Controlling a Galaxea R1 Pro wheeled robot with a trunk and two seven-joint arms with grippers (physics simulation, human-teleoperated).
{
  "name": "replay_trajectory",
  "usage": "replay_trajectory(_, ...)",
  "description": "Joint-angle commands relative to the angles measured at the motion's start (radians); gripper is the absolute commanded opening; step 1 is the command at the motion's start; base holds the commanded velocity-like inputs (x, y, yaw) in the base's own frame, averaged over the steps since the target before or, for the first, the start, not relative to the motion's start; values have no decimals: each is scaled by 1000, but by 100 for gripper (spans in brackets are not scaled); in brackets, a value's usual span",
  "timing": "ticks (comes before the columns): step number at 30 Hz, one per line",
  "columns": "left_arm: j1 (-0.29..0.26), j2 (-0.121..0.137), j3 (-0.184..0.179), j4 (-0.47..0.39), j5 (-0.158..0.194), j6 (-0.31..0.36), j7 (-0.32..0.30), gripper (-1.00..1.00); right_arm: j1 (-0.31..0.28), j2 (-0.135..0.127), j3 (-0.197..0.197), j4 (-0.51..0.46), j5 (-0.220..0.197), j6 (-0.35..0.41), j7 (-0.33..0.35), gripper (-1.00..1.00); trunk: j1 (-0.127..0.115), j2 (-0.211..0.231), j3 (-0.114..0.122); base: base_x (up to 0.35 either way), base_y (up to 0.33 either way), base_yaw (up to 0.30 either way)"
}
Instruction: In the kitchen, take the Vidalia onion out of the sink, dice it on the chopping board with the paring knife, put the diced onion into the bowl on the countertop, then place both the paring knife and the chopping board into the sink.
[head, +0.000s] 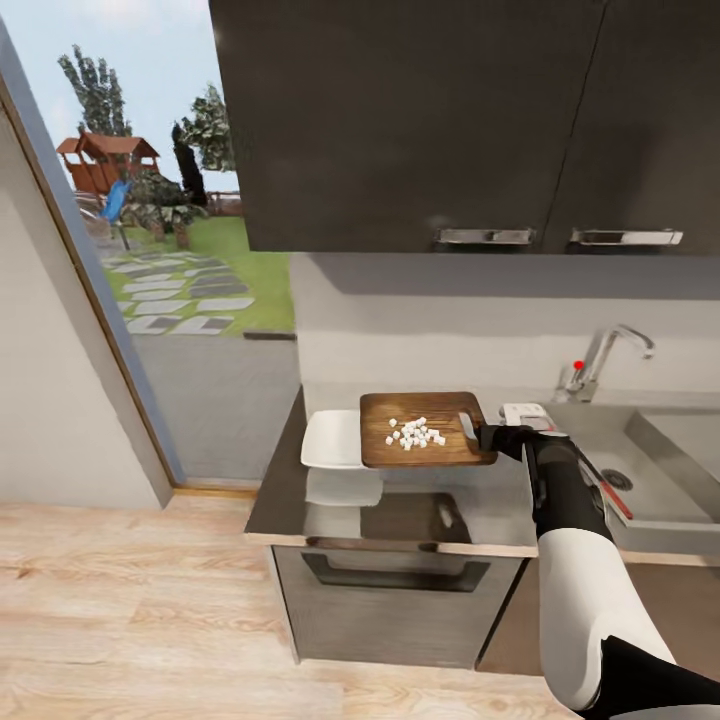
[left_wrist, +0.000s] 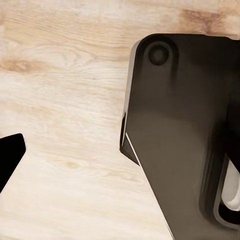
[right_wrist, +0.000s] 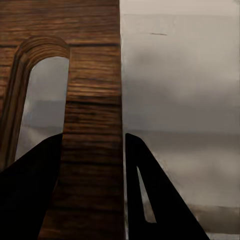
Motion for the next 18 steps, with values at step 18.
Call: replay_trajectory(18, 0, 1, -9, -2, 6, -2, 8, 100, -1, 2, -4, -2, 9, 3, 10, -100, 1, -2, 27, 120, 297, 0)
